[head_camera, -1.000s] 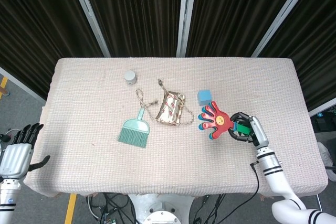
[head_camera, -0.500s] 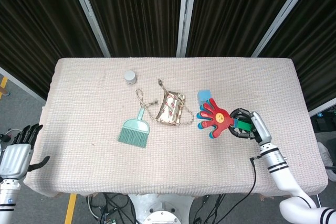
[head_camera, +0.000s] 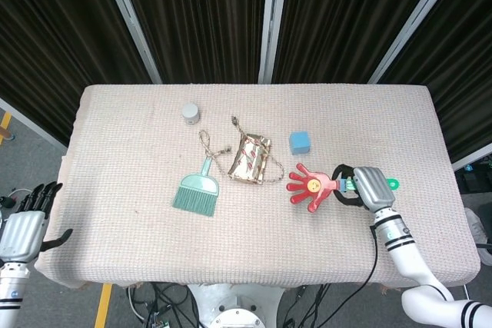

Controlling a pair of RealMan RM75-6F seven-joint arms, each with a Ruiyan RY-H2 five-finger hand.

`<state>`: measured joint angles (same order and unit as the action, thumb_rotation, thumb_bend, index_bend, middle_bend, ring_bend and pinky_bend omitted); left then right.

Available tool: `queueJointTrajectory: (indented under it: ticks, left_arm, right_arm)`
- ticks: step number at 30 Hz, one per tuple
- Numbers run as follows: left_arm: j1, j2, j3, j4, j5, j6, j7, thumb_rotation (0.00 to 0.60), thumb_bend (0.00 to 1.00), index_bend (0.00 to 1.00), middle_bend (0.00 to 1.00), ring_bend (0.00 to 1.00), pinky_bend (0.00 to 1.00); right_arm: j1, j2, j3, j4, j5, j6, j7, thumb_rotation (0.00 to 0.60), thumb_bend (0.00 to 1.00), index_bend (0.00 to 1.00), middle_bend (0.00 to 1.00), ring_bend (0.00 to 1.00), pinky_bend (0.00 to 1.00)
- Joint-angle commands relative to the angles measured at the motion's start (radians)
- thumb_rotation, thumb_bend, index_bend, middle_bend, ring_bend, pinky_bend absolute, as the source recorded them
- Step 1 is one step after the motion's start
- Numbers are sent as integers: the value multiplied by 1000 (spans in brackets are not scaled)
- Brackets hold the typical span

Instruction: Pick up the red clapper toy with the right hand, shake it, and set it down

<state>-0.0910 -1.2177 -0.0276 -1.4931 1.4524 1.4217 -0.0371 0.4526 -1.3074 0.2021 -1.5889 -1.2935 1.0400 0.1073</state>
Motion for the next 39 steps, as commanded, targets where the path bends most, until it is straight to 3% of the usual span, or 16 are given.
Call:
queueJointTrajectory:
  ticks: [1, 6, 9, 13, 16, 20, 26, 31, 34, 39]
  left_arm:
    - [-1, -1, 0, 1, 1, 0, 0, 600, 204, 73, 51, 0, 145]
    - [0, 0, 0, -1, 2, 2, 1, 600, 204, 73, 50, 0, 144]
    - [-2, 3, -2, -3, 1, -1, 2, 600, 204, 73, 51, 0, 144]
    - [-3, 4, -1, -6, 2, -2, 5, 600, 204, 73, 51, 0, 144]
    - [-3, 4, 0, -8, 2, -3, 7, 600, 204, 74, 51, 0, 144]
    - [-5, 6, -1, -11, 1, -4, 9, 600, 204, 74, 51, 0, 145]
    - [-5, 7, -1, -15, -1, -7, 12, 600, 204, 73, 51, 0, 145]
    - [-5, 8, 1, -15, -3, -10, 12, 600, 204, 74, 50, 0, 145]
    - [-4, 9, 1, -15, -3, -9, 10, 600, 204, 74, 51, 0, 145]
    - [-3, 9, 1, -15, -3, -8, 9, 600, 204, 73, 51, 0, 145]
  right_arm:
    - [-36, 54, 80, -95, -1, -50, 716, 600, 537, 1000, 701, 757, 962]
    - [-61, 96, 102, -81, -96, -96, 1276, 600, 544, 1000, 701, 757, 962]
    - [-60, 104, 83, -17, -185, -87, 1512, 600, 545, 1000, 701, 757, 962]
    - [-51, 93, 50, 57, -246, -58, 1659, 600, 550, 1000, 701, 757, 962]
    - [-43, 85, 18, 97, -274, -44, 1630, 600, 551, 1000, 701, 757, 962]
    - [-14, 88, -13, 122, -286, -71, 1407, 600, 552, 1000, 701, 757, 963]
    - [32, 118, -38, 81, -233, -157, 700, 600, 552, 999, 701, 757, 962]
    - [46, 116, -29, -8, -50, -170, 112, 600, 552, 1000, 701, 757, 962]
    - [51, 107, -25, -62, 81, -154, -84, 600, 547, 1000, 701, 756, 962]
    - [62, 104, -16, -114, 214, -133, -195, 600, 538, 1000, 701, 756, 962]
